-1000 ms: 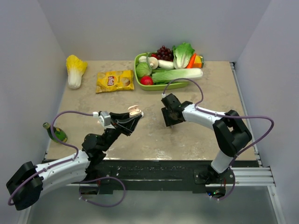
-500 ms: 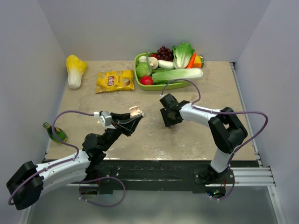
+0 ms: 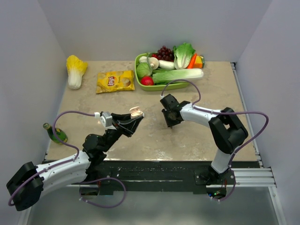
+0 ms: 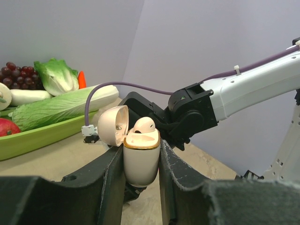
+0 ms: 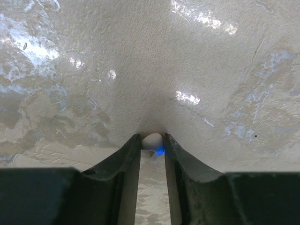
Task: Insert the wireless bluetooth earbuds into the charging case
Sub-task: Pick up the earbud from the center of the board.
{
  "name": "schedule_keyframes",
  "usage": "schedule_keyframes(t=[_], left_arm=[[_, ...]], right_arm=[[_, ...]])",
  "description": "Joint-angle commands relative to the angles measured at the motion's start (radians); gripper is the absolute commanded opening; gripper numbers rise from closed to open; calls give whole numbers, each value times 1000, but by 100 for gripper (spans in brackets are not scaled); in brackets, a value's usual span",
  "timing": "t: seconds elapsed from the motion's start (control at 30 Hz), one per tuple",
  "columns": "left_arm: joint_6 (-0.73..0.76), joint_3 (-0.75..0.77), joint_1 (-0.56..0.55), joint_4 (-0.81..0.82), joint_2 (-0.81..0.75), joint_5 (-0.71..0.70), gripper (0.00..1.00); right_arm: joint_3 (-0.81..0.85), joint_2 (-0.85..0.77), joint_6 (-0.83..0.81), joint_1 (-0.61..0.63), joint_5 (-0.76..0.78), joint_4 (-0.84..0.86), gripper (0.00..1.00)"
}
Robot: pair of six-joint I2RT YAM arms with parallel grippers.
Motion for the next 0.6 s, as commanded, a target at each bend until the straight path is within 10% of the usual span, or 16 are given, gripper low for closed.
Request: schedule_keyframes(t=[0.0,0.2,0.57], left_arm=[[-13,-3,-3,27,-6,15,0],[-13,-5,-3,28,-11,16,0],[3,1,-3,113,37,-25,0]], right_arm=[[16,14,-13,1,-22,3,20],[7,-30,1,1,-21,15,0],[-65,-587,38,96,96,274,0]])
